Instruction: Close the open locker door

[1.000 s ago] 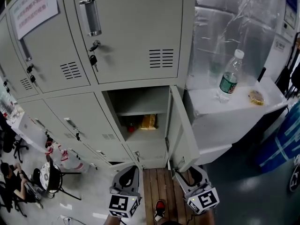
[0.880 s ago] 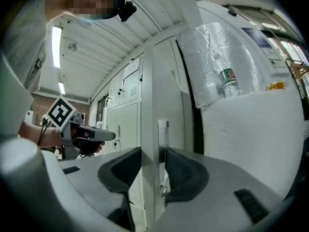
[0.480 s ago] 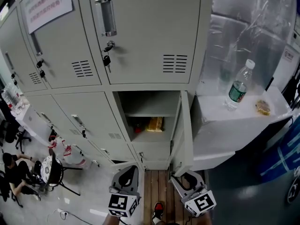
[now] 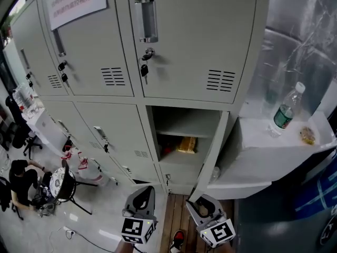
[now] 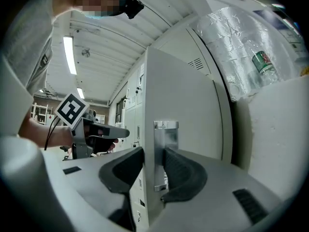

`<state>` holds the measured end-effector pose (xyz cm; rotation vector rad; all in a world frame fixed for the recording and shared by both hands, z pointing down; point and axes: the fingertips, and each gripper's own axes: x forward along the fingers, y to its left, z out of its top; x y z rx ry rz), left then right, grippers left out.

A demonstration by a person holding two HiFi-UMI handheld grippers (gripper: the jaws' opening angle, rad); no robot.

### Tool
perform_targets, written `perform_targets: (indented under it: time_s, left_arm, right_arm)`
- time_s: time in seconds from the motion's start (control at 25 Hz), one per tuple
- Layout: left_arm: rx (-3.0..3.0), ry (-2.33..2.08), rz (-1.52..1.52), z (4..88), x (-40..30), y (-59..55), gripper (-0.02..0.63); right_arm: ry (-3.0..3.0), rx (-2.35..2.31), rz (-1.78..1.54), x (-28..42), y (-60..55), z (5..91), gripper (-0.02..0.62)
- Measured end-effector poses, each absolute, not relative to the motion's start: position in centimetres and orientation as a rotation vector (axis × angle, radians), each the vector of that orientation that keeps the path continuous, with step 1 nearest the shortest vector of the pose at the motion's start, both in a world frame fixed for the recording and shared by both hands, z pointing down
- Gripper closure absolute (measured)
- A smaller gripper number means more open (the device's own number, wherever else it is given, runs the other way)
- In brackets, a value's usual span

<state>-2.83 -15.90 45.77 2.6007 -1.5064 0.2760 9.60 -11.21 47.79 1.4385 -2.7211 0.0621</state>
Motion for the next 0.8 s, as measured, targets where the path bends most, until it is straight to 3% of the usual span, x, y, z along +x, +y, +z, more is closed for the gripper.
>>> perform_targets:
  time_s: [0.8]
  left_arm:
    - [2.545,-1.635,0.242,45.1,-6.4,-17.3,0.584]
  right_arm:
    - [-2.704,1.364,0.044,4.1,-16.0,48.1,0.465]
